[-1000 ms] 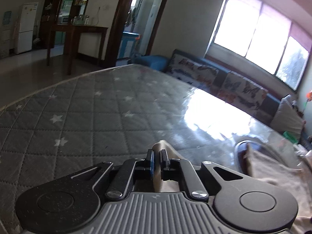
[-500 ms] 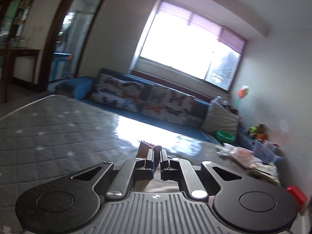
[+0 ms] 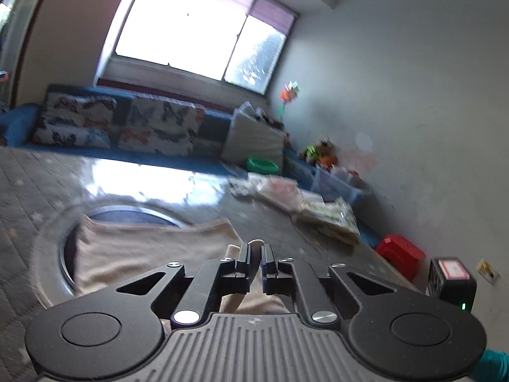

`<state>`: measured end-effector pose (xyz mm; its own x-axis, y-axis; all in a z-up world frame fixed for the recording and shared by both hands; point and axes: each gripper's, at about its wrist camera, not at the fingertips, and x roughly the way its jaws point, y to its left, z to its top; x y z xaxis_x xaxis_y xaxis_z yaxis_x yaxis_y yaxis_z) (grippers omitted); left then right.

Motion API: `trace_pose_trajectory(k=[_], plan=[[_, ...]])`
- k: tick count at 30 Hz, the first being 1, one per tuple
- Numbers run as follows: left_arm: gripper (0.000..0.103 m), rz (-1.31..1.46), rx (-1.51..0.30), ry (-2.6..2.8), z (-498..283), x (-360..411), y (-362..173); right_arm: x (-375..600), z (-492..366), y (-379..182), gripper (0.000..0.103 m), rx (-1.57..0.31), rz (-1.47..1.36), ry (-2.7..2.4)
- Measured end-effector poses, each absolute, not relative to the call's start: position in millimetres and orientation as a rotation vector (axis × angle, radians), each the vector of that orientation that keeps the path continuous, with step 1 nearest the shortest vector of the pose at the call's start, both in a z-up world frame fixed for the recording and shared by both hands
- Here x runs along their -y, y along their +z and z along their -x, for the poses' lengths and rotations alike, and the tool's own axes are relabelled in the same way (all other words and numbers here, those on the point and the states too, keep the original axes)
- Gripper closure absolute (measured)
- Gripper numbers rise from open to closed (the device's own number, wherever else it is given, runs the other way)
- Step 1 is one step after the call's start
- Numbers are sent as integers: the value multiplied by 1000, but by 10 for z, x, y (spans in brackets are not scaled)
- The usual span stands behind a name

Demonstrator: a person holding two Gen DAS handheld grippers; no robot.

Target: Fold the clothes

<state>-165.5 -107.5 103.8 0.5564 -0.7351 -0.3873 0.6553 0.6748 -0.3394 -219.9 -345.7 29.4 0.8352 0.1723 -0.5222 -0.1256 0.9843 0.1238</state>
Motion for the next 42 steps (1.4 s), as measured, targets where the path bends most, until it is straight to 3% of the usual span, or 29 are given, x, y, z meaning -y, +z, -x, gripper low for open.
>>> trace_pose_trajectory(k=[7,9,11,22,28,32,35,38,42], plan=[[78,64,-571,-872,1793,1019,810,3601,2209,216,51,-589,-112,111],[66,30,-551,-841,1804,859,810,3610,2209,212,51,-593,-118,112],[61,-7,-549,-787,1812,687,774,3598,2219,227,52,-594,-127,129],[56,-108,-669,-574,1924,-101,396,3404,2036,74,57,-652,-133,230],[56,-133,-672,-612,1934,24,300,3368,1984,21,71,-676,-126,235],[58,-167,-693,-629,1917,133,199,3355,1983,7,83,-682,-113,231],[71,-169,-691,-622,1917,147,174,3369,1991,20,92,-675,-112,227],[89,-164,-675,-609,1926,140,190,3374,2011,61,94,-658,-103,226],[98,-172,-669,-583,1934,105,208,3339,2055,163,96,-620,-79,228]])
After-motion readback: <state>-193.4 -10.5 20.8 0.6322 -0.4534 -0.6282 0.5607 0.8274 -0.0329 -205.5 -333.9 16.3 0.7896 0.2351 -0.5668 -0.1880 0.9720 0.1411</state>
